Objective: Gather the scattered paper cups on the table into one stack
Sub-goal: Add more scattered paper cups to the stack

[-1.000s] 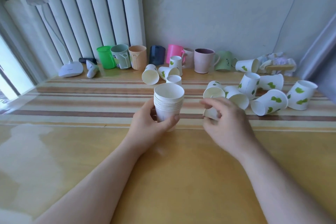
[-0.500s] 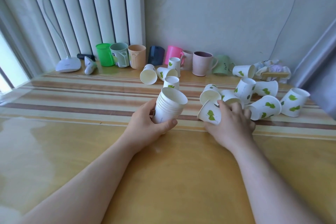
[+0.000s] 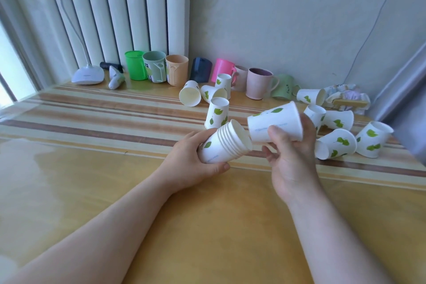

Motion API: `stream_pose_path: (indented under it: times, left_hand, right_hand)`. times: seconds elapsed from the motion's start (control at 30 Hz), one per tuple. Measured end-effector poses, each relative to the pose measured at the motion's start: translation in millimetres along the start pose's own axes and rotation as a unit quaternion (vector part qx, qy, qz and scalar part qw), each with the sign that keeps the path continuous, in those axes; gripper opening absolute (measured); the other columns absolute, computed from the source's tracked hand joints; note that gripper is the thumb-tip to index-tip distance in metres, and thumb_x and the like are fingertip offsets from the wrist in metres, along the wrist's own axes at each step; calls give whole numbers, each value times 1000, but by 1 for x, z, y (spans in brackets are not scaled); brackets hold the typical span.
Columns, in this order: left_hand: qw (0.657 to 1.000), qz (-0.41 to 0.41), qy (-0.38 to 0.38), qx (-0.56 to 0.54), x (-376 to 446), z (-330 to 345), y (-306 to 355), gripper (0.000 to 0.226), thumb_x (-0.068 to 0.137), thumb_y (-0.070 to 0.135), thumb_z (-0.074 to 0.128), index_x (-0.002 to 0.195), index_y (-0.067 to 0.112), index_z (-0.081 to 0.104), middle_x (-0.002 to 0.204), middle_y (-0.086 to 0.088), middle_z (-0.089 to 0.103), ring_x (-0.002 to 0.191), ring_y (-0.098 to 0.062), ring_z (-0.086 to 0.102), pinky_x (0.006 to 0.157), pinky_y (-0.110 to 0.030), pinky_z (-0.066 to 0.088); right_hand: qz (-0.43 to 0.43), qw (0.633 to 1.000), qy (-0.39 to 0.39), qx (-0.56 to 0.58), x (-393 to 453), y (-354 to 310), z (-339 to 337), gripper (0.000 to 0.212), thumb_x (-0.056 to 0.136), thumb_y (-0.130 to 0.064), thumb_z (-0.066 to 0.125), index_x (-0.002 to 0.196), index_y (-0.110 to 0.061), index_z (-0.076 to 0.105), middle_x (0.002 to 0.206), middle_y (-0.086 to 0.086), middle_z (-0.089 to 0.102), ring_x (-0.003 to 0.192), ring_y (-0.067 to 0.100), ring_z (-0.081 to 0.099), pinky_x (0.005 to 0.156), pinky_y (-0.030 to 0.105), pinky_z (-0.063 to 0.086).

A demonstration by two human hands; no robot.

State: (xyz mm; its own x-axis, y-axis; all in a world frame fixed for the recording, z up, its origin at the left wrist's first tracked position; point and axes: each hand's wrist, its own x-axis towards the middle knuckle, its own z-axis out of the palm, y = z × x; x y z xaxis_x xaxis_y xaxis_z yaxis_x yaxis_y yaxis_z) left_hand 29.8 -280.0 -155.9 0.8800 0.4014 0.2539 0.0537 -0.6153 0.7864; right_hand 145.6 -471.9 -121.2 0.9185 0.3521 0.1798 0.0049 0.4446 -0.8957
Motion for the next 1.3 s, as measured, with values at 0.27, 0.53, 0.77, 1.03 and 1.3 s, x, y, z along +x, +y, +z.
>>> stream_pose_path:
  times: [0.27,0.53,0.77,1.03,1.3]
  left_hand:
    - [1000,3,15,0,1,0,0,79,74,50,94,145,52,60,124,18,68,118,-5,62,103,-31,51]
    - [998,-26,65,-4,6,-7,-2,60,76,52,88,131,47,66,104,17,75,98,-7,68,87,-36,58]
    - [976,-114,186,-3,12,-29,-17,55,75,36,79,126,39,59,101,14,70,100,-19,64,80,-41,56]
    - [972,-133,190,-21,15,-24,-18,60,69,43,71,126,48,54,101,17,67,100,-18,63,80,-40,53]
    - [972,-138,190,-12,15,-24,-16,61,71,45,72,128,48,53,105,18,65,103,-15,62,85,-43,55]
  right_hand:
    - [39,990,-75,-114,-11,23,7,81,76,-23,82,148,-36,47,112,-17,79,98,1,73,90,35,53]
    - [0,940,-102,-326,-21,34,-8,75,77,-26,80,135,-61,48,119,-4,66,96,6,67,81,28,56]
    - [-46,776,-180,-602,-17,50,13,63,85,-23,77,143,-39,58,109,-17,57,110,16,57,98,35,50]
    - [-71,760,-142,-630,65,26,78,59,89,-23,68,141,-44,50,137,-3,45,116,17,53,102,38,49]
    - [-162,779,-72,-601,79,43,86,28,91,-27,79,81,-10,59,118,6,64,114,28,61,84,36,44]
